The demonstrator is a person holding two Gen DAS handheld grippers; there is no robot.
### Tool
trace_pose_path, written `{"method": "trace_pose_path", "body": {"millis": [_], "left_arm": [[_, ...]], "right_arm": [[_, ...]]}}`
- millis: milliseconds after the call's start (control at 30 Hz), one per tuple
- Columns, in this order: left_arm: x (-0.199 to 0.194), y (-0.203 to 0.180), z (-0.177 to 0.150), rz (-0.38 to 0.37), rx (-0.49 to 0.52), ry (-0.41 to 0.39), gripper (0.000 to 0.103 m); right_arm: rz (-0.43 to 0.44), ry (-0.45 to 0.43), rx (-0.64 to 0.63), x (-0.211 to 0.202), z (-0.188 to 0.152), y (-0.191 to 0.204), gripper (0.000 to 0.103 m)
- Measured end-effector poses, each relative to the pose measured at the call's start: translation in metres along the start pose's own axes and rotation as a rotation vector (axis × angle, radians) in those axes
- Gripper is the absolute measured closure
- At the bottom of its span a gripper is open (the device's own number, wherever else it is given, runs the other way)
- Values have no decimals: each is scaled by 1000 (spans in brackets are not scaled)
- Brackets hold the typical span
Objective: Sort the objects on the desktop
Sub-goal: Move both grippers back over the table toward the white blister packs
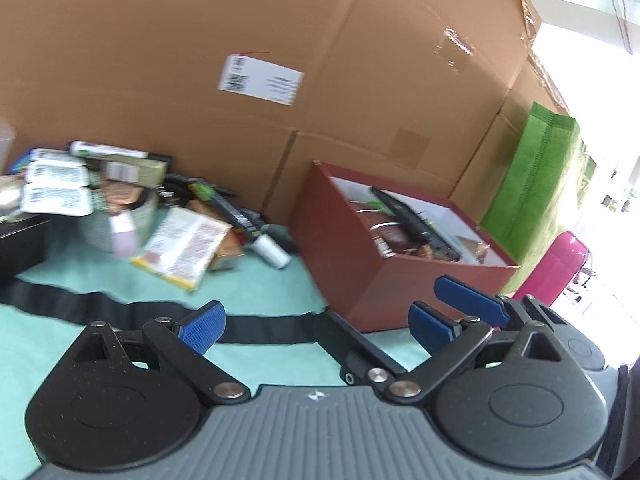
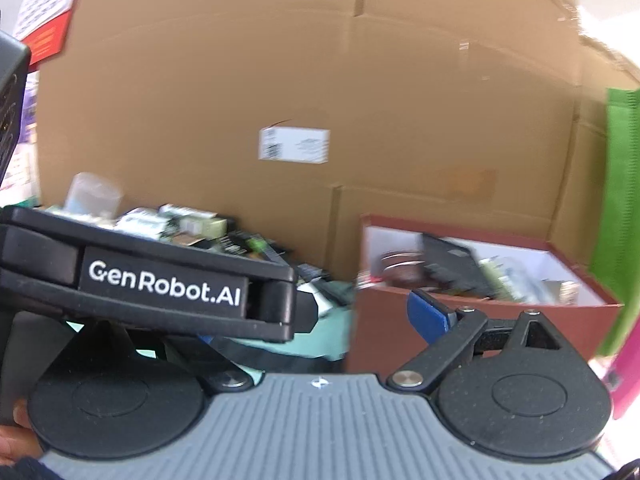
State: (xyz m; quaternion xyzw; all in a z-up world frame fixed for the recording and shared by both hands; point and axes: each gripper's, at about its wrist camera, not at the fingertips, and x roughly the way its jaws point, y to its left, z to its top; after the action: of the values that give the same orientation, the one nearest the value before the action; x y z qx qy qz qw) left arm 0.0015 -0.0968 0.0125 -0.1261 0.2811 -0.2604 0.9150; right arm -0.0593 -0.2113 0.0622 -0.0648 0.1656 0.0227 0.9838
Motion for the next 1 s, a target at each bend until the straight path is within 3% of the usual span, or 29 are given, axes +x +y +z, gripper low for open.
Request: {"method": "trace_pose_path", "body": {"millis": [333,500,600,733,1000], "left_arm": [[-31,59,-6,156,-99,-46,4],[-50,85,-12,308,-204,-72,5],[-58,100,-16,359,-244,-77,5],[-56,114,-14,365,-271,-60,11],[-42,111,12,311,-226,-90,13]], "right_arm": [[134,42,-54,15,-2,55,10],[163,61,-75,21,-2,71,10],[176,75,-86,26,-2,79,10],[195,90,-100,33,-3,90,10],[195,100,-113,52,0,99,11]]}}
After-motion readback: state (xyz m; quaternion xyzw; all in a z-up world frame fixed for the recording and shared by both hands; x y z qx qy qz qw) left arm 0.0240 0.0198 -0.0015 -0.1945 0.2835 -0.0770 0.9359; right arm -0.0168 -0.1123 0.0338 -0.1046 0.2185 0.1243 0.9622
